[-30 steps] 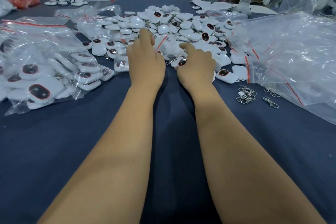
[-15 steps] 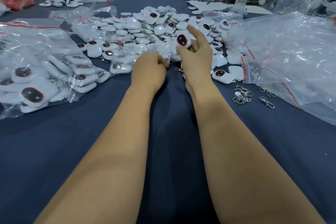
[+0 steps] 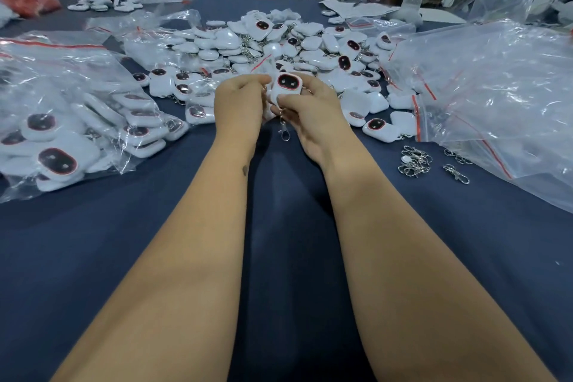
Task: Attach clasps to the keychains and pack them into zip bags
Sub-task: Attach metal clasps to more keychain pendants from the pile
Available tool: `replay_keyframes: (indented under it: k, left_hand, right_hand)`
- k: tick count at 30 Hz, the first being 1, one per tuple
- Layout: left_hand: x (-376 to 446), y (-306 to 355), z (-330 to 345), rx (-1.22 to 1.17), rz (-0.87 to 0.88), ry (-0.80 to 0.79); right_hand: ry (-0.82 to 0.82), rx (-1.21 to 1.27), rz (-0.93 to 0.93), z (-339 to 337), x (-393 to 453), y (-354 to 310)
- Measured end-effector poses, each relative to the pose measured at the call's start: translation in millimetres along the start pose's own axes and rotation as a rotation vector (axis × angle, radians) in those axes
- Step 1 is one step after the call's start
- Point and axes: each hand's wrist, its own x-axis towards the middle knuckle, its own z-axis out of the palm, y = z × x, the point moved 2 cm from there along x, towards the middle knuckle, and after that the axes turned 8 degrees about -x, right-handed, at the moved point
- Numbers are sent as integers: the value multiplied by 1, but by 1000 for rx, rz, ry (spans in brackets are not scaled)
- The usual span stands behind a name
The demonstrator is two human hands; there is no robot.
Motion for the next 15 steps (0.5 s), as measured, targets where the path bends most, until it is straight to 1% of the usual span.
replay_keyframes:
  k: [3, 8, 15]
  left_hand:
    - [-6, 1, 5, -43, -42, -70]
    - [-6, 2, 8, -58, -137, -67]
    - [-4, 0, 9, -28, -142, -99]
  right_hand:
    - [-4, -71, -43, -1, 1, 2]
    - [51, -116, -50, -1, 5, 3]
    - [38, -61, -34, -2, 2, 1]
